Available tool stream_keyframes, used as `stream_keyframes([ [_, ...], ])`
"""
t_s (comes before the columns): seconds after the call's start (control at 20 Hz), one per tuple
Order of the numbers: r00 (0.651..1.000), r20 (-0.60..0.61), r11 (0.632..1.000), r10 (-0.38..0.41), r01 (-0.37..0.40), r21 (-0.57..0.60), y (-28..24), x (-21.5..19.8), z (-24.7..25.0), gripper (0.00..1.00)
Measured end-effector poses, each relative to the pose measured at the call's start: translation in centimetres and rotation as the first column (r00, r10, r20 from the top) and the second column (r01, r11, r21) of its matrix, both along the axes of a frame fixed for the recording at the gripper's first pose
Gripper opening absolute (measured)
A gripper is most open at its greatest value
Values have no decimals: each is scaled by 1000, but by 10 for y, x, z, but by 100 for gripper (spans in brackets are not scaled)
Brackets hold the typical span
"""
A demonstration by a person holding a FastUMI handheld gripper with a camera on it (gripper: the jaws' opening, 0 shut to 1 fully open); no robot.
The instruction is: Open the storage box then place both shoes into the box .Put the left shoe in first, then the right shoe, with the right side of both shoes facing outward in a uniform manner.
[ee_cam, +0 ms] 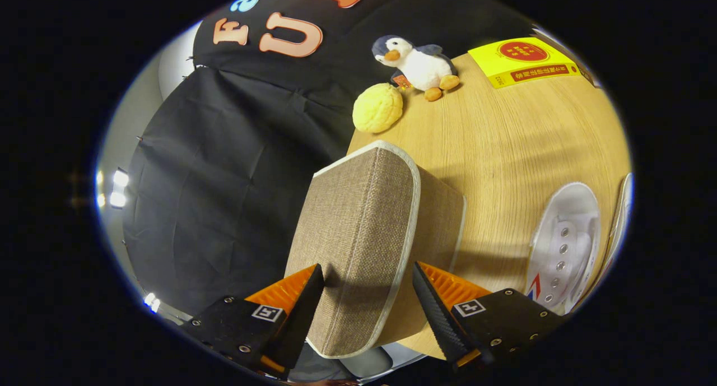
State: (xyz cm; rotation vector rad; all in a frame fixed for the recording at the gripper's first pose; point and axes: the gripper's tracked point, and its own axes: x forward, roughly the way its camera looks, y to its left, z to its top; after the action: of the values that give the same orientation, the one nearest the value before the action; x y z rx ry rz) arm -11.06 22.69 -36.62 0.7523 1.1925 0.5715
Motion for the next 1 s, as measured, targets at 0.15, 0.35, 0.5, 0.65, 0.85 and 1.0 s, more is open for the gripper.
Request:
stream_keyframes([
  [0.15,998,-67,996,-11,17,91,9,-2,-3,95],
  [0.35,996,-88,992,-15,26,126,8,-1,0,88],
  [0.5,994,-101,990,-37,51,134,1,1,6,75],
  [0.65,994,-101,990,-52,64,124,-7,0,10,70],
  [0.85,992,-95,988,-82,94,120,-18,2,16,61],
  [1.0,991,-80,981,-104,115,157,-21,6,30,44],
])
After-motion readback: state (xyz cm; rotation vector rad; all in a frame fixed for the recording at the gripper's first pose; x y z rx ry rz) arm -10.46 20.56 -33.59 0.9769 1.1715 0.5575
